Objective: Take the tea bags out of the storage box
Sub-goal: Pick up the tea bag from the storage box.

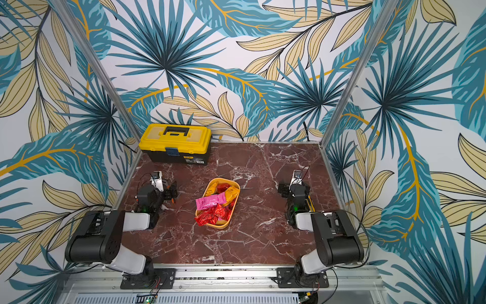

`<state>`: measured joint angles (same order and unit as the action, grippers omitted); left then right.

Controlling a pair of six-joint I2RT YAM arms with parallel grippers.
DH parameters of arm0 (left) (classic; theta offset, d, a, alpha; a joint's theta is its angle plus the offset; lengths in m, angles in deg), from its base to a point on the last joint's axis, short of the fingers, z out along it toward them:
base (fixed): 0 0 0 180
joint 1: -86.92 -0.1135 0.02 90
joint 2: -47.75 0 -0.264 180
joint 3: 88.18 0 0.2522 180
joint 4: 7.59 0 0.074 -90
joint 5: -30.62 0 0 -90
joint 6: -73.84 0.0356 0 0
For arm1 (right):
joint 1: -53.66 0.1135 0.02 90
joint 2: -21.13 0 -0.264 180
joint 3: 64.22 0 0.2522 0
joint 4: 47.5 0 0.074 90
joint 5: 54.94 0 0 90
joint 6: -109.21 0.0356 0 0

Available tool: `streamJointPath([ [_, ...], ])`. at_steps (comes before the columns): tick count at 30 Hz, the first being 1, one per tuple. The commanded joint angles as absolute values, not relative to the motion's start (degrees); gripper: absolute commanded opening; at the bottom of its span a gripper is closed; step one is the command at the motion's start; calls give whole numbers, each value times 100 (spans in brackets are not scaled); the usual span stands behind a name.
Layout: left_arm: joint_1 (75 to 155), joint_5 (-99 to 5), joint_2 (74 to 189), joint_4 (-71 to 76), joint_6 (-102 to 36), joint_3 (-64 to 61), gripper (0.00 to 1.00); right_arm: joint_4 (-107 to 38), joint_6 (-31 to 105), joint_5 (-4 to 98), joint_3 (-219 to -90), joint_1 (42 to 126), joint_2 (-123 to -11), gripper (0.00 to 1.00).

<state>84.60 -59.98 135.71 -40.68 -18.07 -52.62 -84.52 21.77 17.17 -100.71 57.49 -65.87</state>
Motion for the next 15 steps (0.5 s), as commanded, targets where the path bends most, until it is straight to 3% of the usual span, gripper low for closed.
streamJointPath([
  [1, 8466, -5962, 13477, -4041, -1770, -5078, 100, -8445, 2149, 1771, -10049, 5770, -6518, 99],
  [15, 8459, -5940, 13482, -4027, -1765, -5078, 100, -8445, 2148, 1773, -10055, 5771, -6527, 99],
])
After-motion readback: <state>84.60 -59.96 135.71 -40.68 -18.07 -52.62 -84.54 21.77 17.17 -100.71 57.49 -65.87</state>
